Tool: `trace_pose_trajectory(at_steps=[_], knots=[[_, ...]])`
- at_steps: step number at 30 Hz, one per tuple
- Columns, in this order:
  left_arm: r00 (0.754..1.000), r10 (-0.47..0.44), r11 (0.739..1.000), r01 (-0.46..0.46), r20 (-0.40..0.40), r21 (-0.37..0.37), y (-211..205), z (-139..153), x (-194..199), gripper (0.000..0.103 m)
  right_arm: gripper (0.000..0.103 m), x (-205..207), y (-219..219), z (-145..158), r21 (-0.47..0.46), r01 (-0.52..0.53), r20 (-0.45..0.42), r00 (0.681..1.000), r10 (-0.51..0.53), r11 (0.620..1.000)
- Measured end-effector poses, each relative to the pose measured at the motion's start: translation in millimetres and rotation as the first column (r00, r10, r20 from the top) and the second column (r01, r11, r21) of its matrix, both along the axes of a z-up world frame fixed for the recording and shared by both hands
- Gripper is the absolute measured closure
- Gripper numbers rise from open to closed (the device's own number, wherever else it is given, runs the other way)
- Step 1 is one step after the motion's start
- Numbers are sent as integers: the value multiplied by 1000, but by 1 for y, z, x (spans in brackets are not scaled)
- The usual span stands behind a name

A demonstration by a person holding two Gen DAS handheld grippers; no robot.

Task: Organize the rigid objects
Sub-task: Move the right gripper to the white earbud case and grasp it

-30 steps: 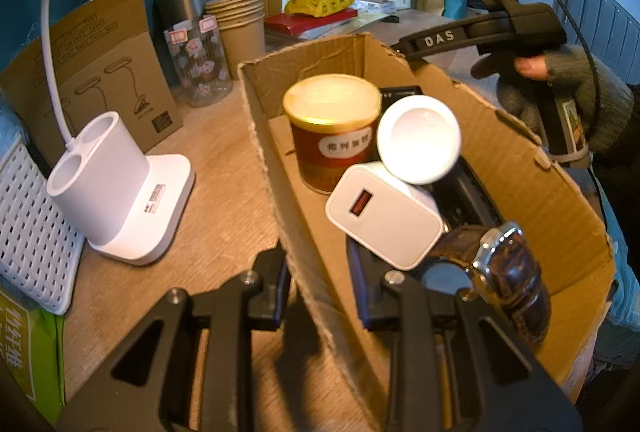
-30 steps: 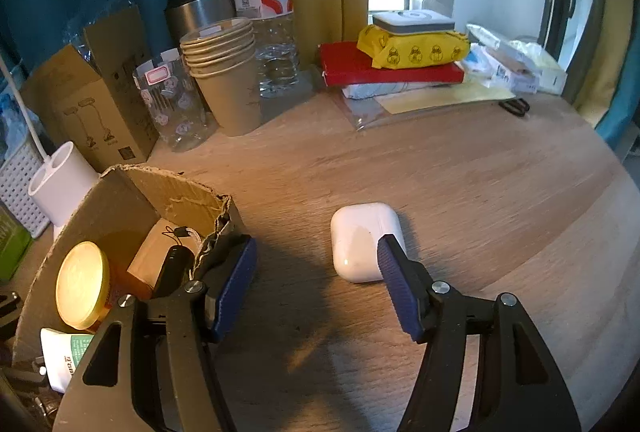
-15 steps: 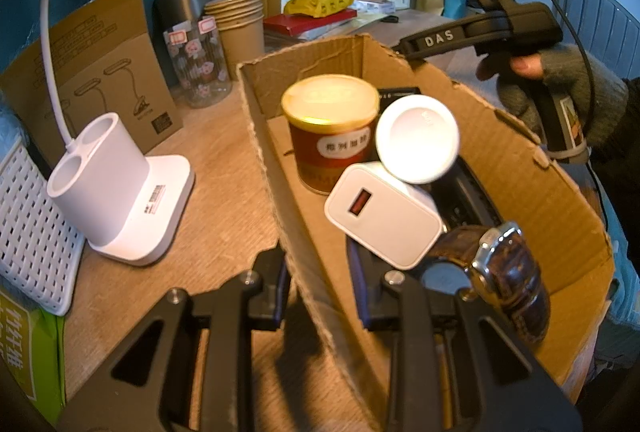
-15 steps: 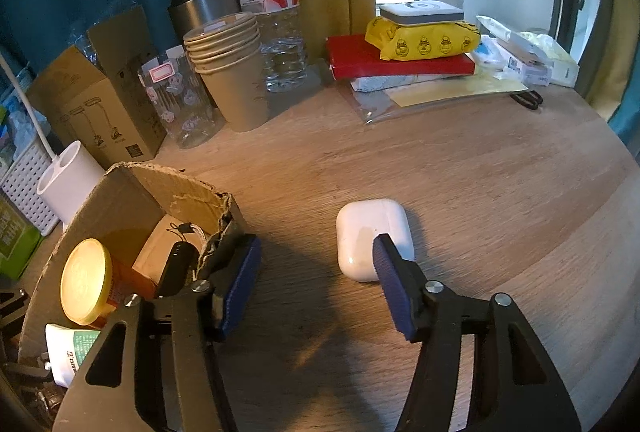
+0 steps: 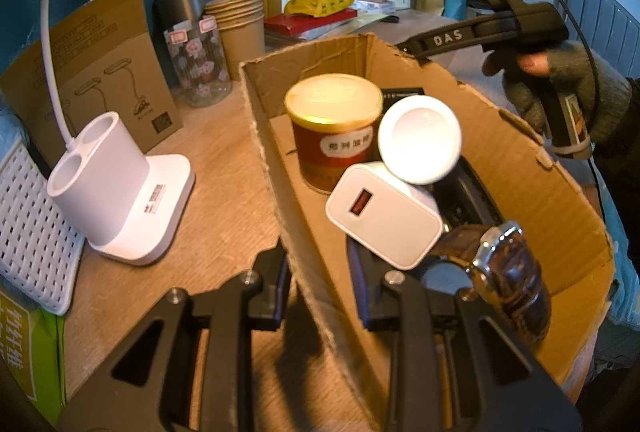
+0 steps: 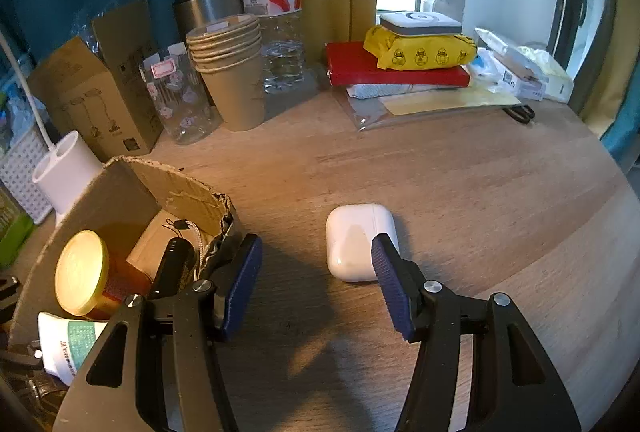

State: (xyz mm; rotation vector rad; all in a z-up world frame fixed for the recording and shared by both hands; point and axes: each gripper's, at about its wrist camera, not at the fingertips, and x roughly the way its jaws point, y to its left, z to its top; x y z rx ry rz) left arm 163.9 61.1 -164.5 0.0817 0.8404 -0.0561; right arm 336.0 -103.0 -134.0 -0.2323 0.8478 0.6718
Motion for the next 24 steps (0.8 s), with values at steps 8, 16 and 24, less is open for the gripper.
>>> trace_pose_trajectory(at_steps=[8, 16, 24], knots=[[1000, 0, 1000, 0, -1, -3, 1, 0, 0, 76, 43, 4, -8, -2, -25, 12, 4, 1000, -12, 1000], [1000, 0, 1000, 0, -2, -3, 1, 0, 1, 76, 42, 12, 9, -11, -90, -11, 30, 999, 14, 996], [1000, 0, 1000, 0, -2, -3, 1, 0, 0, 76, 81, 16, -4, -9, -87, 56, 39, 998, -52, 995]])
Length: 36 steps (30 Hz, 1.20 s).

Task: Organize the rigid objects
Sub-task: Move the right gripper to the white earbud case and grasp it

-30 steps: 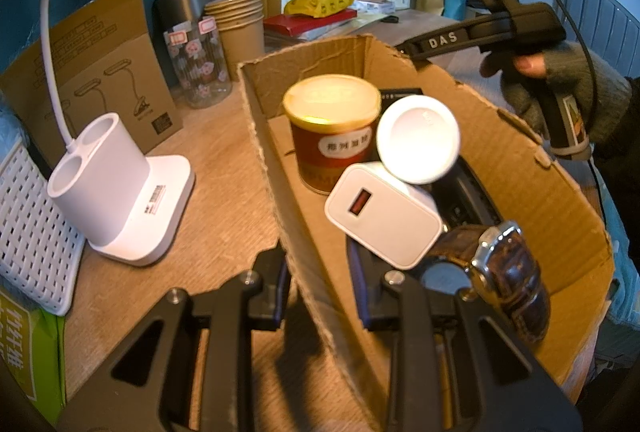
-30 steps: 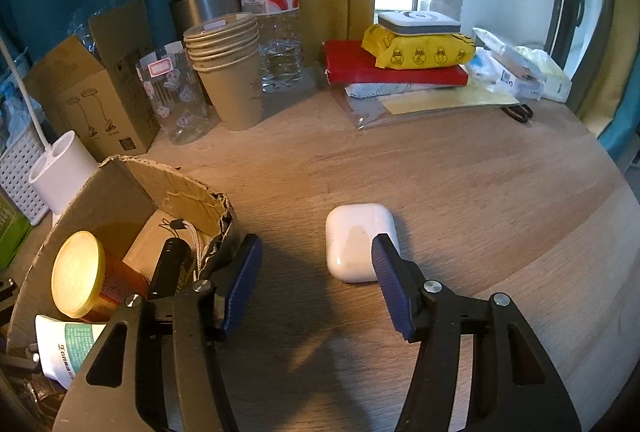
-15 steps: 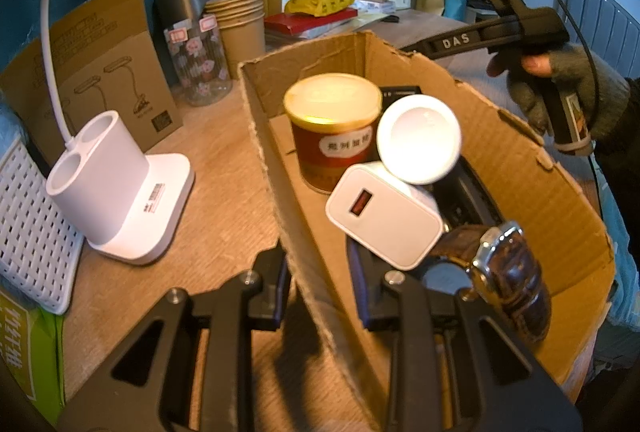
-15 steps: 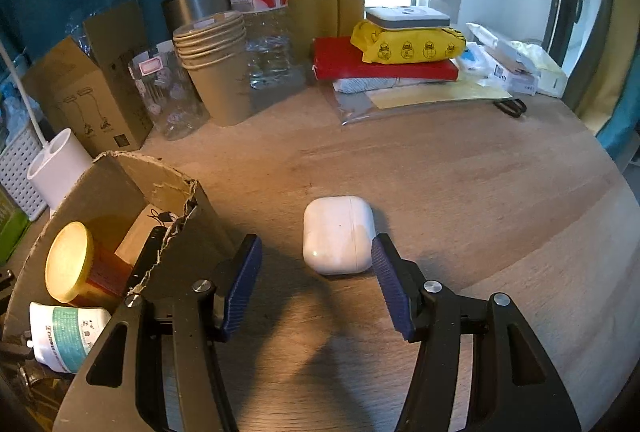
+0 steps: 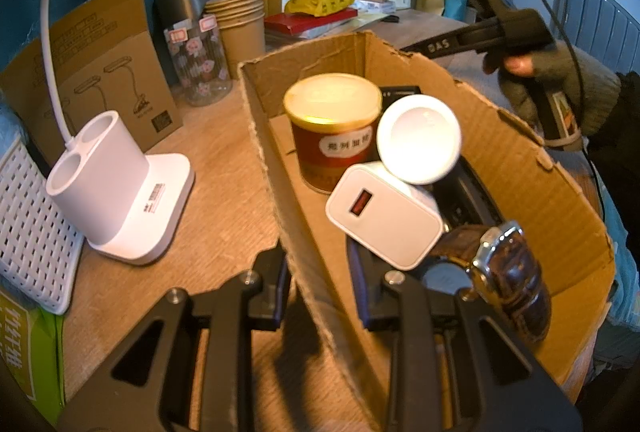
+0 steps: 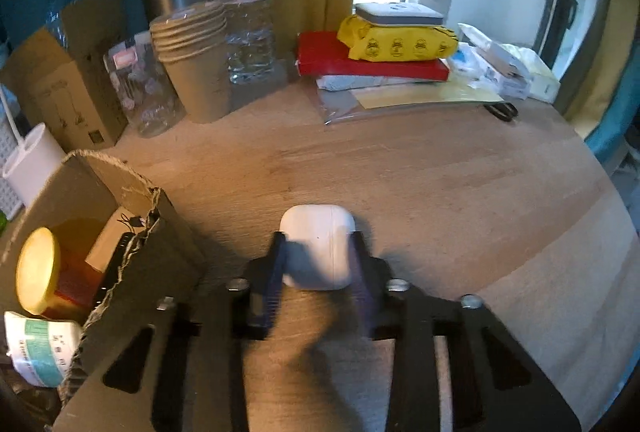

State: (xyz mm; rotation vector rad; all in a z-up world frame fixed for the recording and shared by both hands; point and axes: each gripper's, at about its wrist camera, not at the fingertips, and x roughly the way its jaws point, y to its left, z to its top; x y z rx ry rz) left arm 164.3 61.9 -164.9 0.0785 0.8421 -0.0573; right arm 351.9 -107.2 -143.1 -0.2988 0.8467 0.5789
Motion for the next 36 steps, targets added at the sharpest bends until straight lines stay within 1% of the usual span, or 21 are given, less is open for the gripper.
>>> trace_pose_trajectory(at_steps=[2, 4, 6, 7, 8, 9, 10, 11, 13, 16, 18, 23, 28, 36], knots=[[1000, 0, 1000, 0, 0, 0, 0, 0, 0, 75, 82, -3, -2, 0, -16, 4, 11, 1000, -4, 1000], [1000, 0, 1000, 0, 0, 0, 0, 0, 0, 76, 82, -4, -3, 0, -13, 2, 4, 1000, -2, 1000], [1000, 0, 1000, 0, 0, 0, 0, 0, 0, 75, 79, -3, -4, 0, -14, 12, 3, 1000, -12, 1000], [1000, 0, 1000, 0, 0, 0, 0, 0, 0, 76, 74, -2, -3, 0, -19, 15, 6, 1000, -15, 1000], [1000, 0, 1000, 0, 0, 0, 0, 0, 0, 76, 65, -1, -2, 0, -23, 14, 9, 1000, -14, 1000], [1000, 0, 1000, 0, 0, 0, 0, 0, 0, 75, 60, -1, -1, 0, -23, 13, 9, 1000, -12, 1000], [1000, 0, 1000, 0, 0, 0, 0, 0, 0, 75, 53, 0, 0, -1, -21, 8, 2, 1000, -8, 1000], [1000, 0, 1000, 0, 0, 0, 0, 0, 0, 75, 49, 2, 2, -4, -24, -1, -10, 1000, 1, 1000], [1000, 0, 1000, 0, 0, 0, 0, 0, 0, 75, 46, 3, 7, -9, -48, -12, -6, 1000, 12, 999], [1000, 0, 1000, 0, 0, 0, 0, 0, 0, 75, 45, 2, 14, -17, -96, -16, 15, 1000, 17, 995], [1000, 0, 1000, 0, 0, 0, 0, 0, 0, 76, 45, 3, 15, -20, -102, -15, 13, 1000, 17, 995], [1000, 0, 1000, 0, 0, 1, 0, 0, 0, 75, 48, 1, 10, -19, -82, -7, -1, 1000, 7, 997], [1000, 0, 1000, 0, 0, 1, 0, 0, 0, 75, 49, -5, 6, -17, -66, -6, -8, 1000, 6, 998], [1000, 0, 1000, 0, 0, 1, 0, 0, 0, 75, 51, -19, -5, 2, -15, 2, 12, 1000, -2, 1000]])
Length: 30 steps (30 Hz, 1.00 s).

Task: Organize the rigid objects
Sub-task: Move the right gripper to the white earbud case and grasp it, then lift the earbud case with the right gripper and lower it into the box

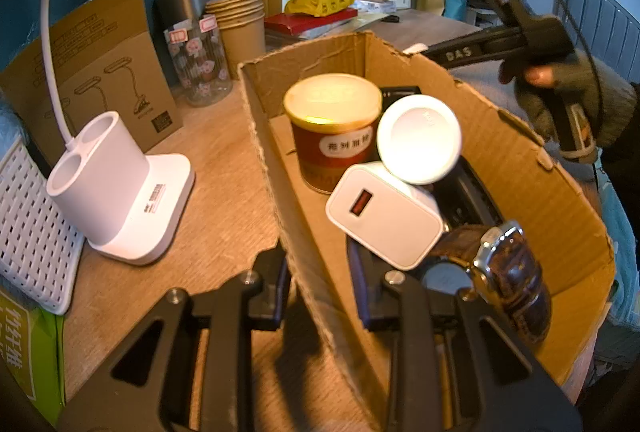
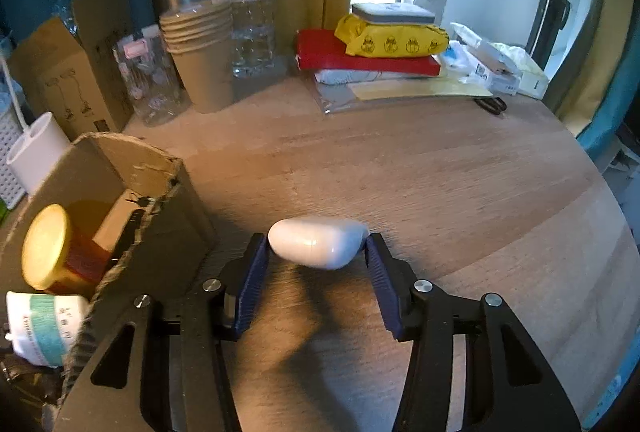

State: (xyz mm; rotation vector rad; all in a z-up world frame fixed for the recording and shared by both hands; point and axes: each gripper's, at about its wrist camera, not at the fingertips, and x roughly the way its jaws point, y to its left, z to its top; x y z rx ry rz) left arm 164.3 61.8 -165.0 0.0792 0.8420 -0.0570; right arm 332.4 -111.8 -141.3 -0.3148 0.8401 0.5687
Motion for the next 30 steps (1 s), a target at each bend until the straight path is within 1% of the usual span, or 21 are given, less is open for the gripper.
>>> trace_pose_trajectory(at_steps=[4, 7, 8, 9, 10, 12, 15, 16, 18, 19, 20, 26, 27, 30], knots=[[1000, 0, 1000, 0, 0, 0, 0, 0, 0, 75, 52, -5, -2, 5, 6, 2, 7, 1000, -2, 1000], [1000, 0, 1000, 0, 0, 0, 0, 0, 0, 75, 55, -6, -4, 9, 16, 10, 8, 1000, -10, 1000], [1000, 0, 1000, 0, 0, 0, 0, 0, 0, 75, 60, -8, -5, 11, 19, 11, 12, 1000, -11, 1000], [1000, 0, 1000, 0, 0, 0, 0, 0, 0, 75, 73, -9, -5, 14, 21, 8, 18, 1000, -8, 1000], [1000, 0, 1000, 0, 0, 0, 0, 0, 0, 75, 93, -11, -5, 16, 22, 4, 23, 1000, -5, 1000], [1000, 0, 1000, 0, 0, 0, 0, 0, 0, 75, 92, -12, -6, 22, 8, 21, 52, 998, -21, 1000], [1000, 0, 1000, 0, 0, 0, 0, 0, 0, 75, 92, -7, -5, 19, -10, 17, 43, 999, -17, 1000], [1000, 0, 1000, 0, 0, 0, 0, 0, -1, 75, 92, -6, -5, 18, -15, 15, 41, 999, -15, 1000], [1000, 0, 1000, 0, 1, 1, 0, 0, 0, 75, 76, -1, -1, 10, -42, 12, 35, 999, -10, 999], [1000, 0, 1000, 0, 1, 1, 1, 0, 0, 75, 55, 1, -1, 8, -47, 18, 32, 999, -17, 999], [1000, 0, 1000, 0, 1, 1, 0, 0, 0, 75, 42, 5, -1, 4, -49, 27, 26, 999, -26, 998], [1000, 0, 1000, 0, 1, 1, 0, 0, 0, 75, 38, 21, 4, -22, -96, 44, -15, 999, -46, 994], [1000, 0, 1000, 0, 1, 1, 1, 0, 0, 75, 37, 22, 4, -22, -79, 45, -8, 999, -46, 996], [1000, 0, 1000, 0, 1, 0, 2, 0, 0, 75, 38, 27, 2, -24, -49, 52, -29, 998, -54, 997]])
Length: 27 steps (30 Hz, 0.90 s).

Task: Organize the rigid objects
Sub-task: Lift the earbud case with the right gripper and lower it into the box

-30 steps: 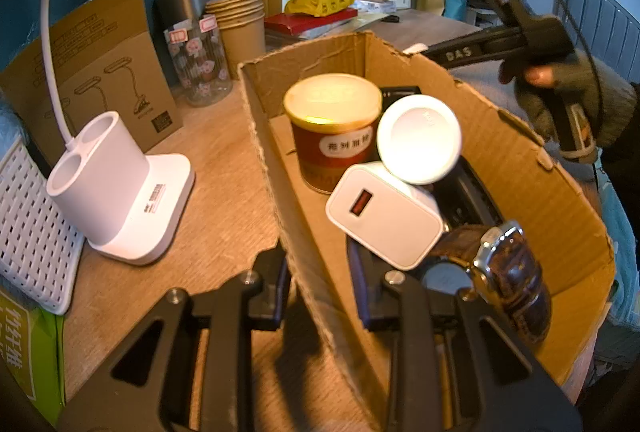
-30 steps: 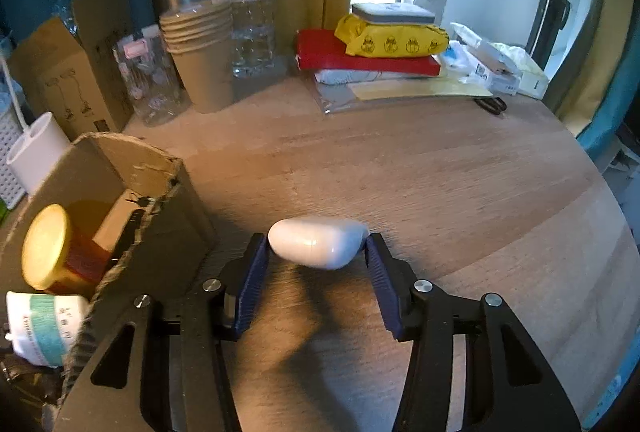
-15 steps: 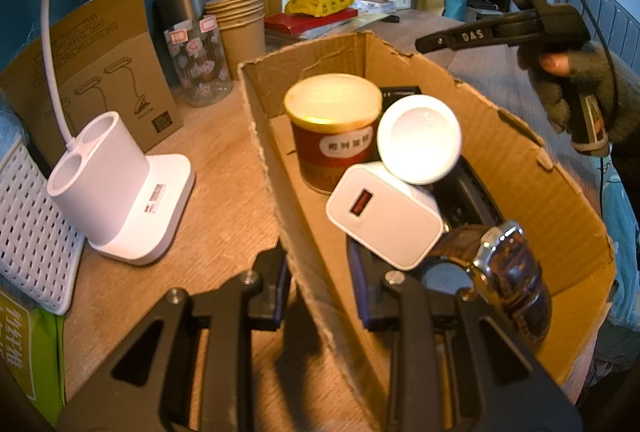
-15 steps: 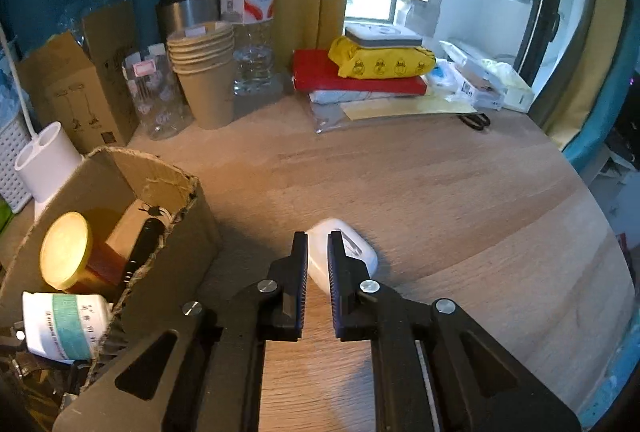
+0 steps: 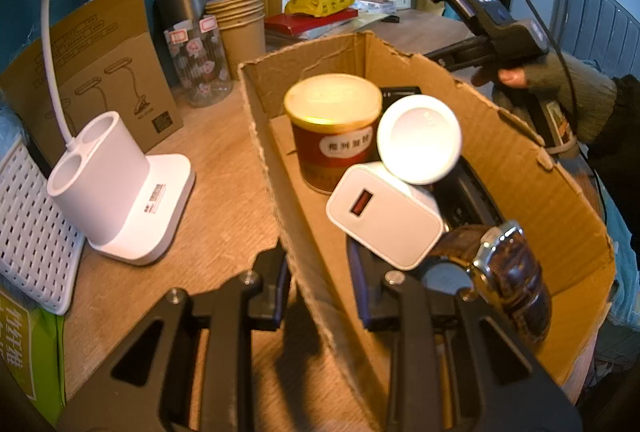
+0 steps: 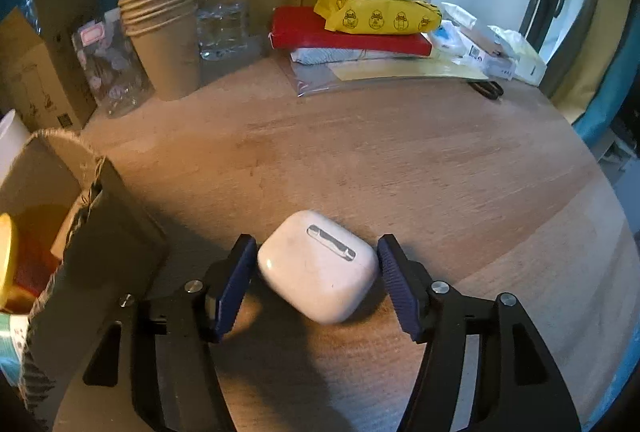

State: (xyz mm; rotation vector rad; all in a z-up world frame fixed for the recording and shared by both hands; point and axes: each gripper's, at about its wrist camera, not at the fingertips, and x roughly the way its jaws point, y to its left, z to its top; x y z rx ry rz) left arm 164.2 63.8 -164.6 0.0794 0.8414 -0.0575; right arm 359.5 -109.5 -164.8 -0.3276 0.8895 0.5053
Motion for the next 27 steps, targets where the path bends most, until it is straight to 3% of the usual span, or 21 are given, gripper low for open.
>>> trace_pose_trajectory(at_steps=[13, 27], knots=[[1000, 0, 1000, 0, 0, 0, 0, 0, 0, 75, 41, -17, -6, 11, 47, 17, 13, 1000, -17, 999], [1000, 0, 1000, 0, 0, 0, 0, 0, 0, 75, 41, -72, 24, 88, 133, -118, 134, 986, 100, 984]])
